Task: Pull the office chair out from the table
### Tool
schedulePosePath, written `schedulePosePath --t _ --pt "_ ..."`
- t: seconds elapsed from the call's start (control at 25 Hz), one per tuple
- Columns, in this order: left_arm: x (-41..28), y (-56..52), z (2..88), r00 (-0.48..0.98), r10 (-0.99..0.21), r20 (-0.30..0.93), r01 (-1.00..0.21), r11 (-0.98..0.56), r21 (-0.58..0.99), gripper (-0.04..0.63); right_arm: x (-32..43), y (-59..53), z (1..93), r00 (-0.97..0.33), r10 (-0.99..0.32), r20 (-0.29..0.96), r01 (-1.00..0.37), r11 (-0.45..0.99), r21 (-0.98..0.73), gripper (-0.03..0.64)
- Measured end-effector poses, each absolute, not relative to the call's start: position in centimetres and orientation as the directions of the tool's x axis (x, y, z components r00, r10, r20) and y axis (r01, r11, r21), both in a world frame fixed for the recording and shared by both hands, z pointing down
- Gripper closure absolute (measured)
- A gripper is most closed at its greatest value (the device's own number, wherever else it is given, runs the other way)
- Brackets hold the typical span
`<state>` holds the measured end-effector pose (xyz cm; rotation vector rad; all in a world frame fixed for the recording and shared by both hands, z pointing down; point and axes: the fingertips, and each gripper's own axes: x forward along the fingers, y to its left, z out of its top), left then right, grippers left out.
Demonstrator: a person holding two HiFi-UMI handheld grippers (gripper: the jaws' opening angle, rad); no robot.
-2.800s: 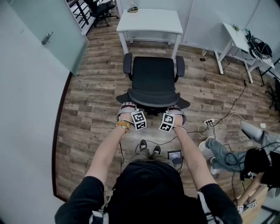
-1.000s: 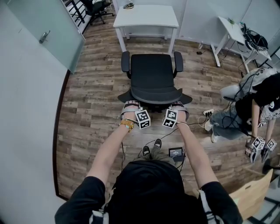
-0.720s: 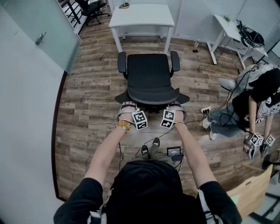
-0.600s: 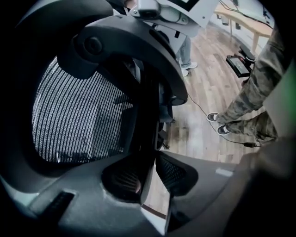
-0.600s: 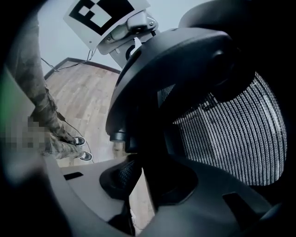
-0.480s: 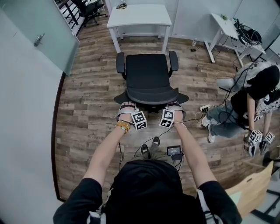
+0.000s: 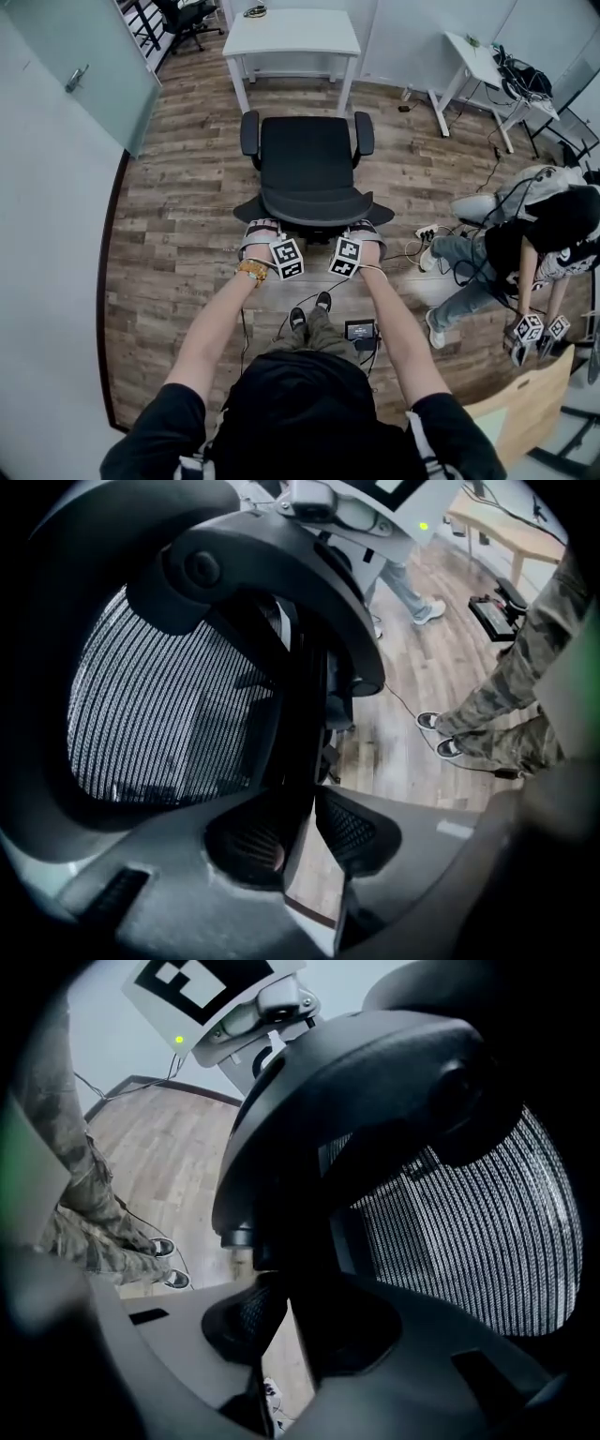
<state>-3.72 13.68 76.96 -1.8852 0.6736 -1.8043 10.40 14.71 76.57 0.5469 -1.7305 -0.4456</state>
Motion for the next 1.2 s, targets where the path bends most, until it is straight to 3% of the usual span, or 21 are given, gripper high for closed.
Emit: schedulePosePath --t 1.2 --pt "-2.0 18.5 77.0 0.024 -0.634 0.773 -0.061 -0.773 -0.632 0.486 12.2 19.2 76.8 -0.228 -0.566 0.792 -0.073 0.821 0.566 0.532"
